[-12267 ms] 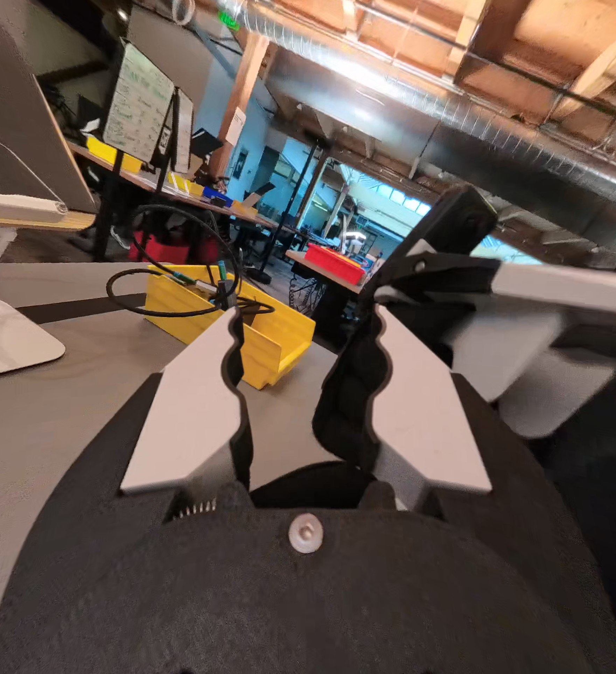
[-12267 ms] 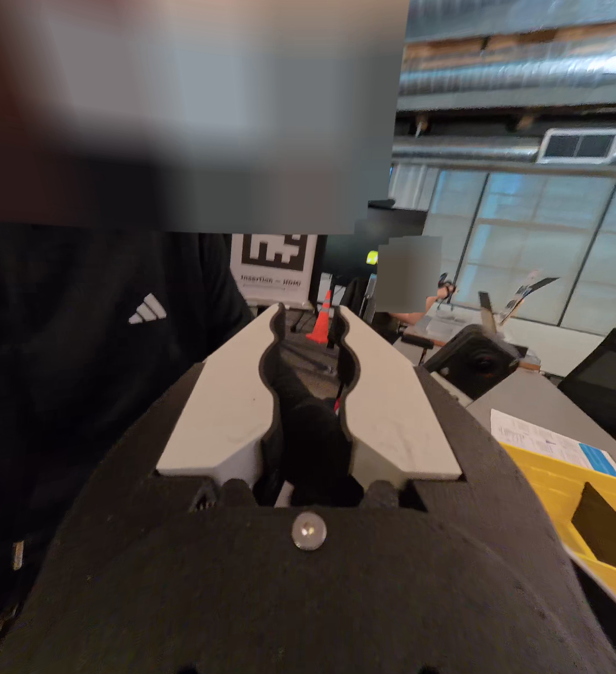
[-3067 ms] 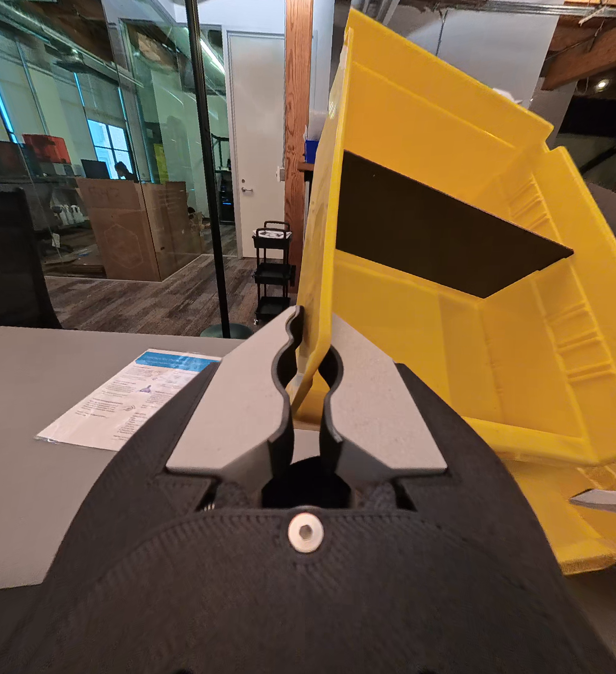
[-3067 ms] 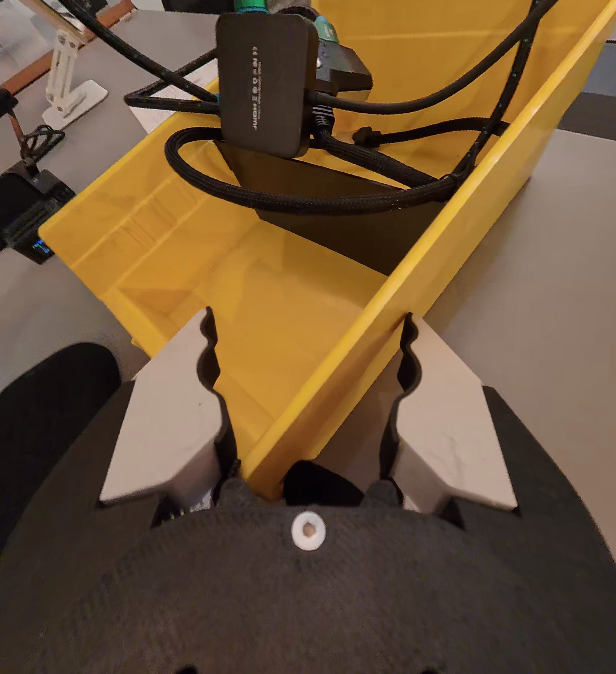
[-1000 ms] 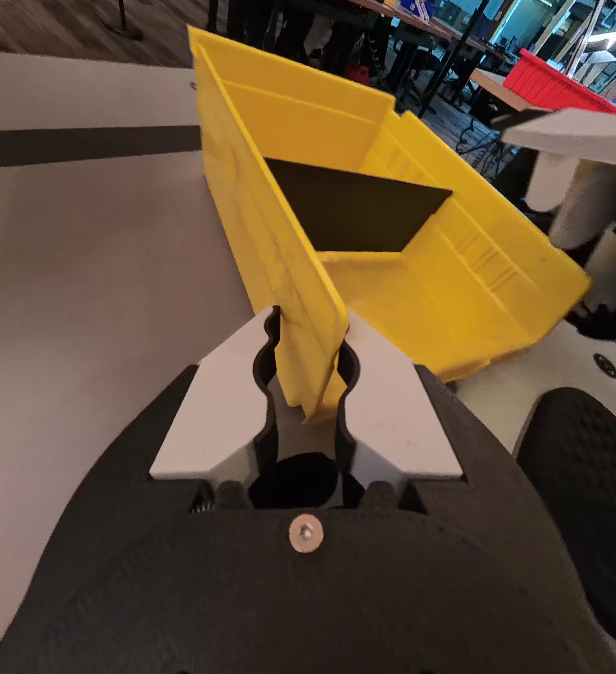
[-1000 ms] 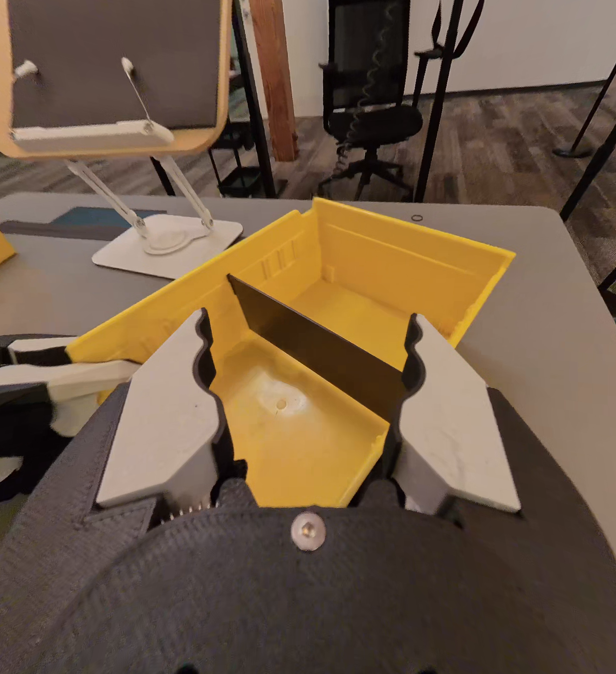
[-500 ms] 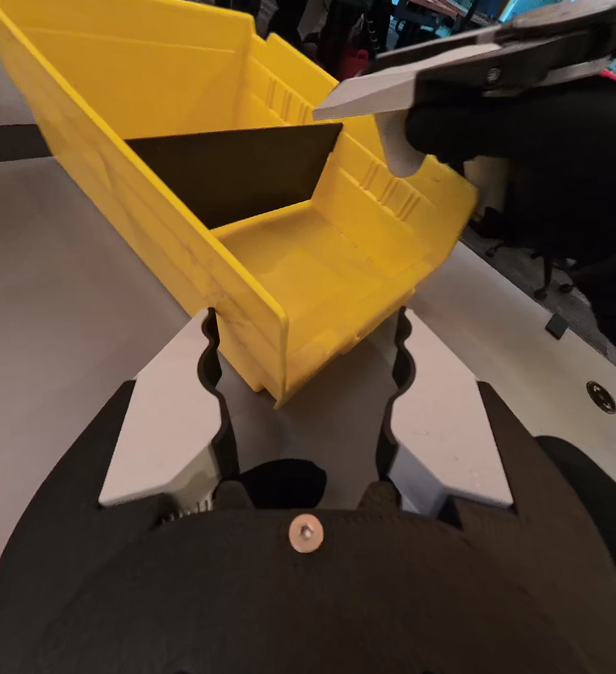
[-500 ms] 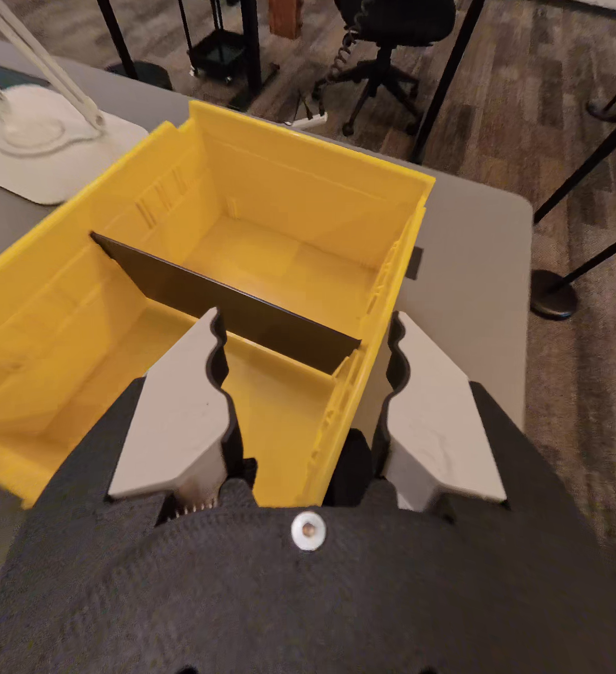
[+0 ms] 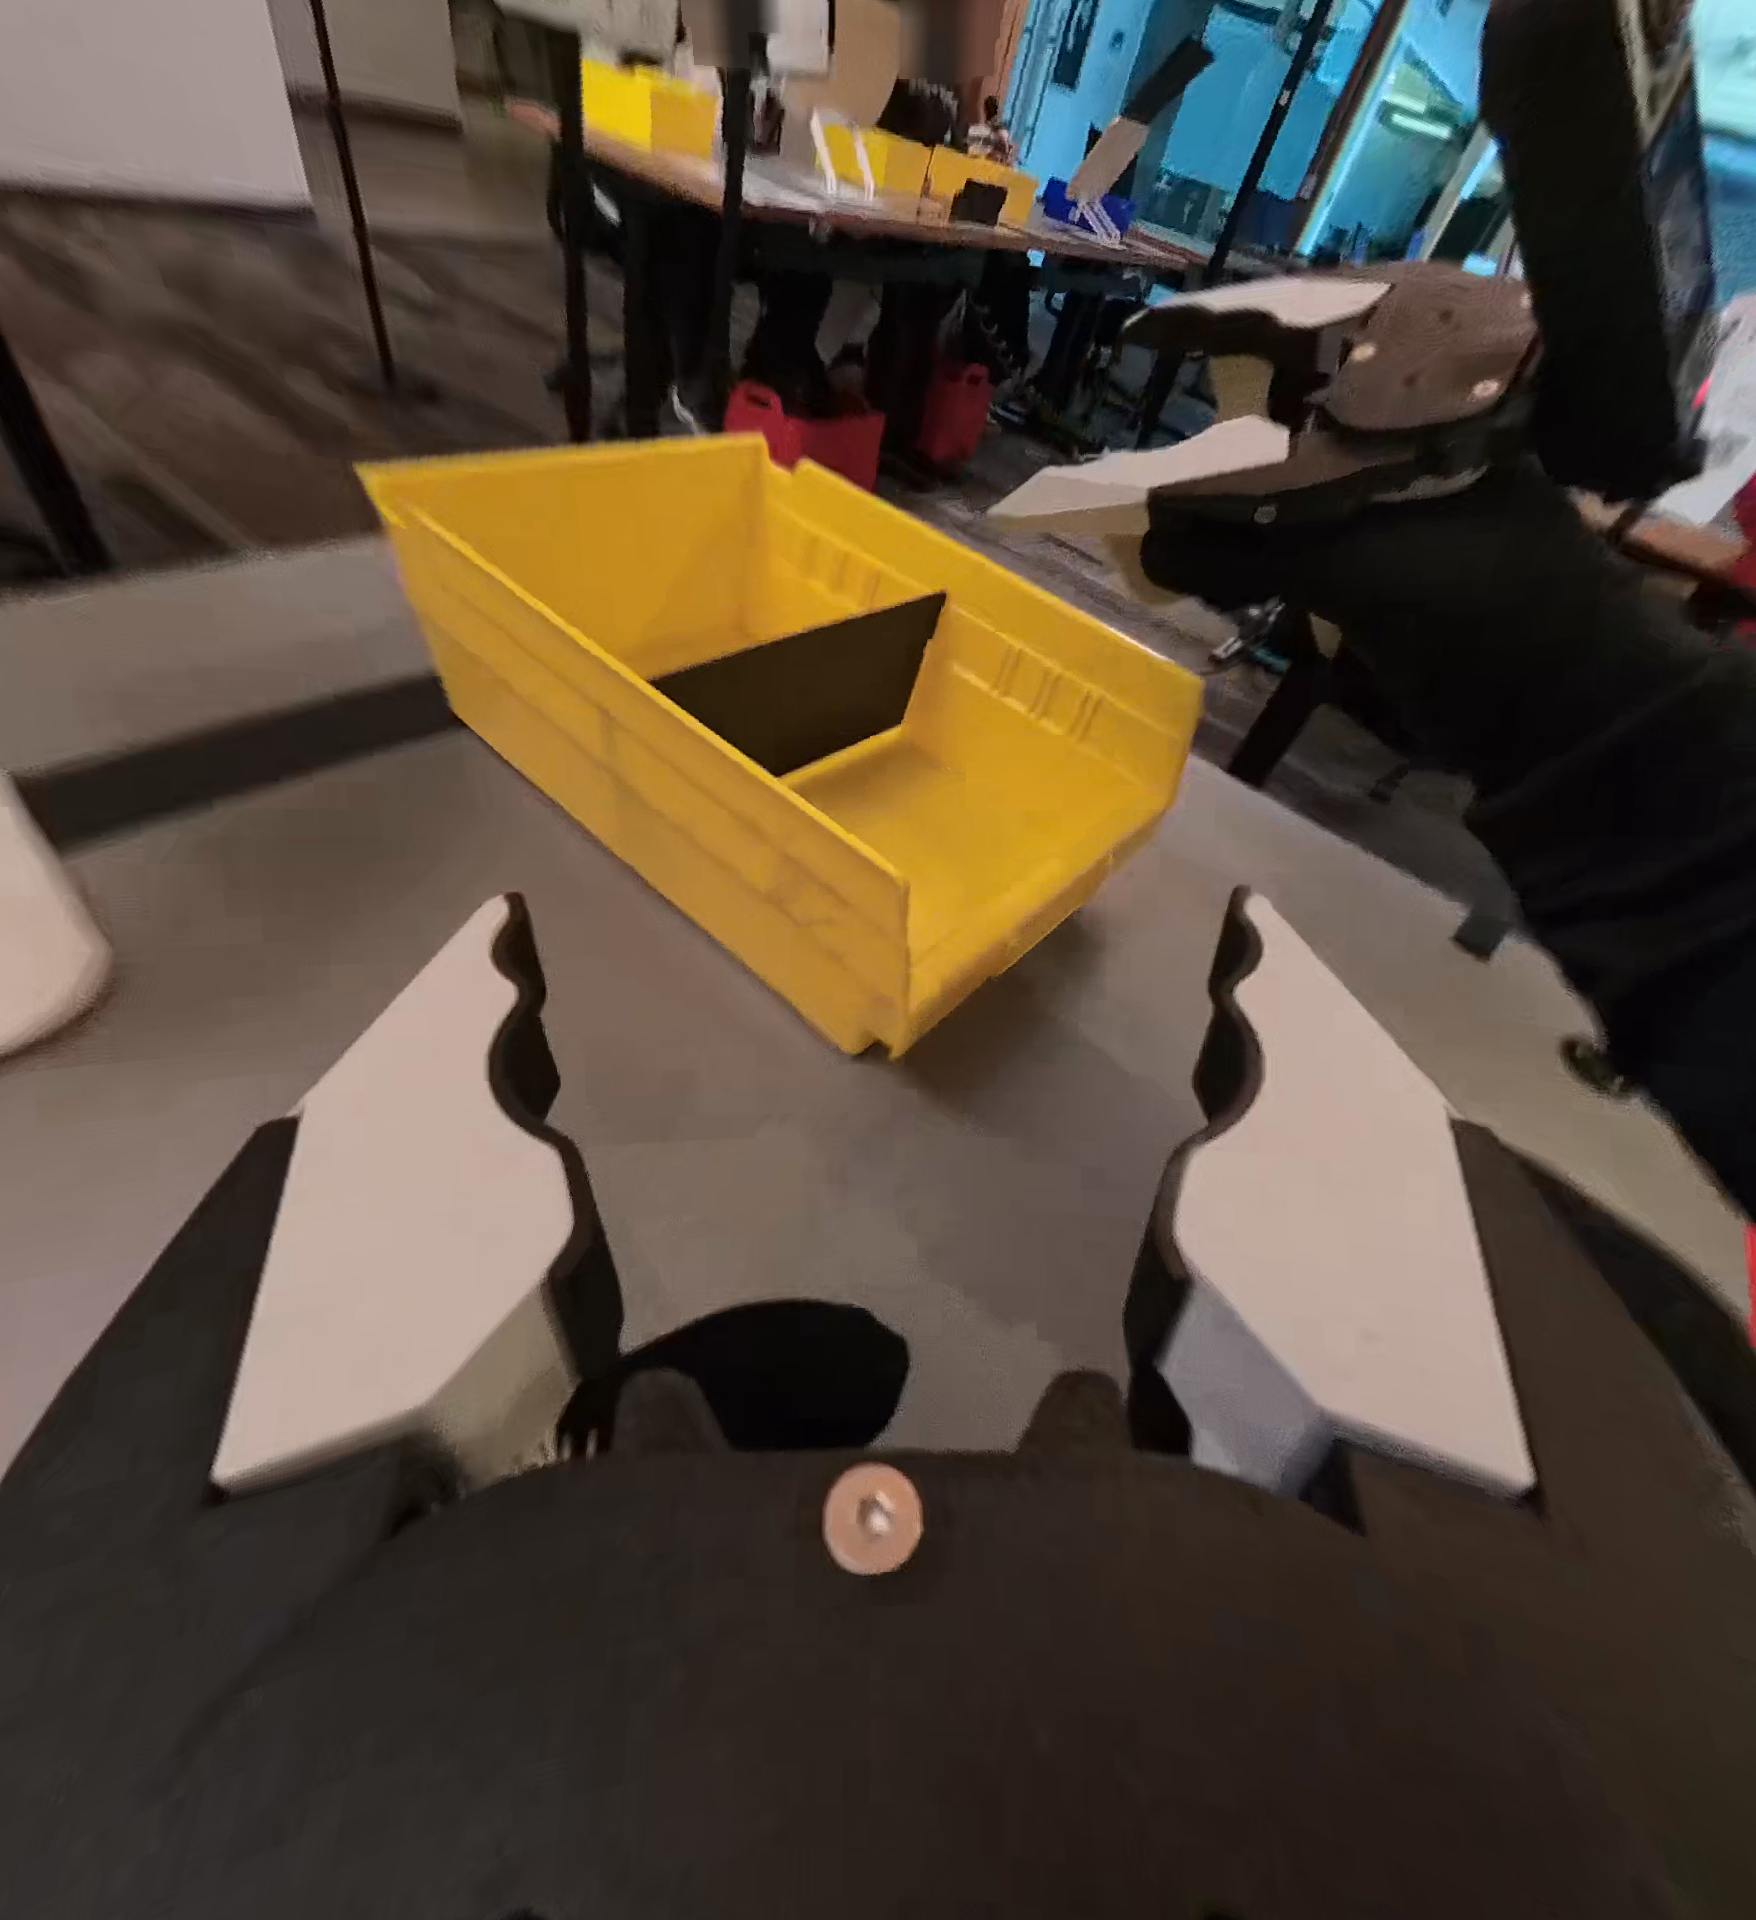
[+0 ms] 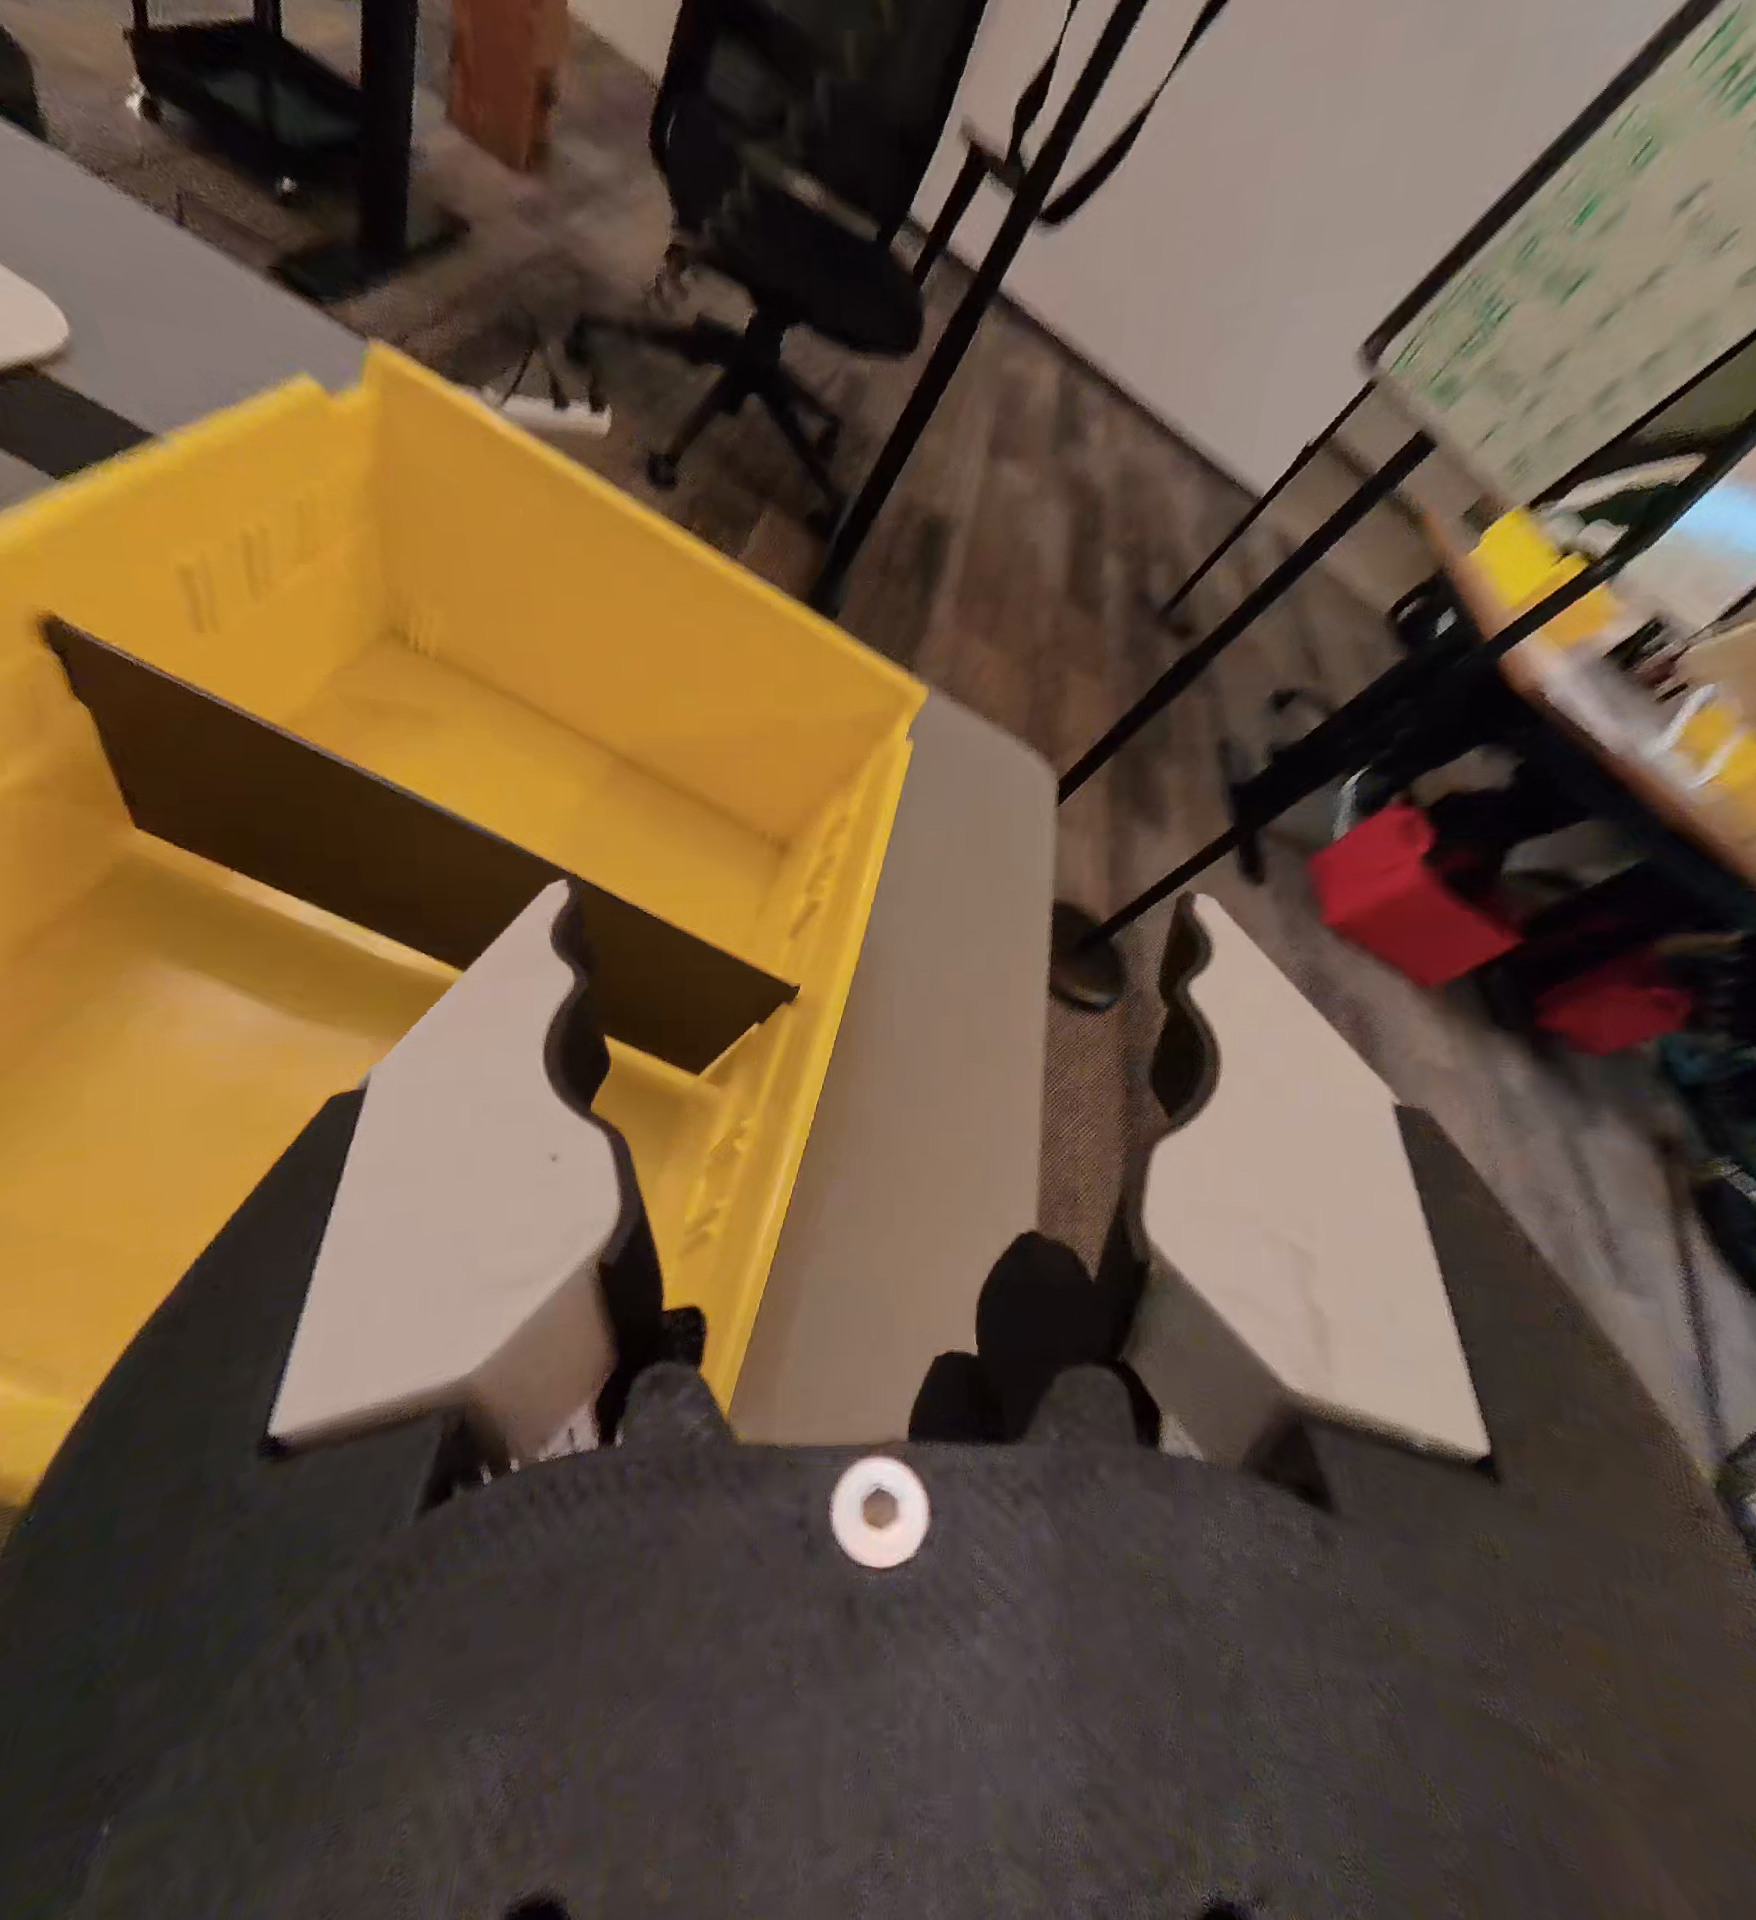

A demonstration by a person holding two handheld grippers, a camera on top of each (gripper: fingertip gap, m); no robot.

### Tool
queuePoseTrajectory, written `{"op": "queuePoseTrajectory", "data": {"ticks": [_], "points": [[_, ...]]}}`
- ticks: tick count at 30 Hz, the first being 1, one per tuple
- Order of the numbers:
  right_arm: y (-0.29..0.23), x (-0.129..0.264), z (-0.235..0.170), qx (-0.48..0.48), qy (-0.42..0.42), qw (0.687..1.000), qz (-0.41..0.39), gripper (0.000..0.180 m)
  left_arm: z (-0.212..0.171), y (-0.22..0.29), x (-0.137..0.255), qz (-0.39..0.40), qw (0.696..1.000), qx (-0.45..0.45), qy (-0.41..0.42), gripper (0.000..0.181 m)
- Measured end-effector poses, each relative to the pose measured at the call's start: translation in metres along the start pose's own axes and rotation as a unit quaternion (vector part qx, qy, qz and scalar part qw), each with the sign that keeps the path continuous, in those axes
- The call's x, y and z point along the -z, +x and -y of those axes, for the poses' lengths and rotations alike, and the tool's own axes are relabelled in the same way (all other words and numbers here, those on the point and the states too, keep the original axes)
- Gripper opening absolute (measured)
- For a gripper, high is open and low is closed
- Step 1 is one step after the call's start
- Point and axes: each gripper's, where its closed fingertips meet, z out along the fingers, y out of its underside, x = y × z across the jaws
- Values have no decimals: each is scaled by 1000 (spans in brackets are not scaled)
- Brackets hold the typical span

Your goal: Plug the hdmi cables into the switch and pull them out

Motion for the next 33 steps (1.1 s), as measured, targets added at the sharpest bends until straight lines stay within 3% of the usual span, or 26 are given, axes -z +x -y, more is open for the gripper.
{"op": "queuePoseTrajectory", "data": {"ticks": [4, 9, 13, 18, 20, 23, 25, 28, 33], "points": [[-30, 56, 63, 73, 80, 994, 0, 95, 3, -42, 91, 38, 992, -116, -19, 112], [-142, 128, 113, 76, 188, 963, 178, 91, -41, -128, 208, 82, 977, -172, -99, 95], [-226, 164, 110, 35, 247, 923, 293, 91, -88, -188, 283, 133, 942, -269, -151, 84], [-294, 168, 77, 13, 270, 891, 364, 82, -146, -220, 302, 118, 922, -317, -190, 73], [-303, 161, 60, -10, 269, 889, 370, 78, -142, -228, 305, 145, 915, -337, -166, 60], [-307, 148, 39, -21, 251, 901, 353, 78, -142, -244, 309, 206, 905, -329, -174, 60], [-304, 147, 40, -33, 248, 902, 351, 75, -142, -246, 313, 242, 885, -359, -169, 50], [-311, 137, 23, -88, 190, 896, 392, 82, -146, -255, 320, 284, 868, -363, -186, 56], [-313, 143, 19, -96, 183, 897, 392, 81, -150, -264, 333, 322, 860, -340, -204, 60]]}}
